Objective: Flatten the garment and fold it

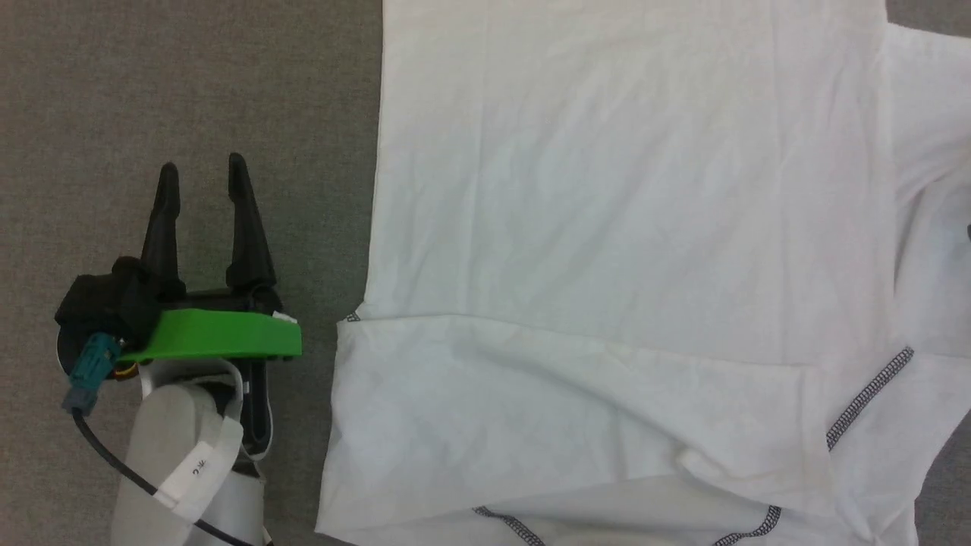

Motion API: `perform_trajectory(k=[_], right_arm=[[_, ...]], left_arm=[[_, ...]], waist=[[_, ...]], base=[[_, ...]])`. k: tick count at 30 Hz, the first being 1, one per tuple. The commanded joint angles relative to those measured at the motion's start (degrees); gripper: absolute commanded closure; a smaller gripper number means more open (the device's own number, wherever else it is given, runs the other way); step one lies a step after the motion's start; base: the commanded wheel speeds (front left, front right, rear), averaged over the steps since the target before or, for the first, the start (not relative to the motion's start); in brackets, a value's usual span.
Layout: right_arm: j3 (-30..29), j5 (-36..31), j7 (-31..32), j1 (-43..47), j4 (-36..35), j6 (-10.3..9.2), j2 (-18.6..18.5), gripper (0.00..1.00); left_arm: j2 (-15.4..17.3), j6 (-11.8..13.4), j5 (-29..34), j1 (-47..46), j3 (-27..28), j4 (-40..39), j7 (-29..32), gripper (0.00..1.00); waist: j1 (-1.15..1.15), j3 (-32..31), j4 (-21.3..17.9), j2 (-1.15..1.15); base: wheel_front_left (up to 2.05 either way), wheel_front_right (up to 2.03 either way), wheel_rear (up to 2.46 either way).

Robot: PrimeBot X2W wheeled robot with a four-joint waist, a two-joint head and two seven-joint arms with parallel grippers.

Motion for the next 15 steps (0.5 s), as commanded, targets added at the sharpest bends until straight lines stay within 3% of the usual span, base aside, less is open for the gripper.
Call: perform_trajectory(k=[1,15], right_arm=[[-1.3,-0.5,-1.0,1.6,-0.9,-0.11,-0.1,1.00],[-17.6,-5.2,-3.2,20.8,-19.8,-0.11,3.4,1.00]], left_arm=[[-0.2,-0.4,1.0,1.2,0.4,0.2,-0.3,0.00],[0.3,-1.3,2.7,7.2,2.5,0.9,-0.3,0.00]], waist=[[-0.01,-2.7,-1.0,0.00],[-0.01,-12.1,-6.1,0.00]], base=[[0.00,0.00,0.00],[0.00,0.00,0.00]])
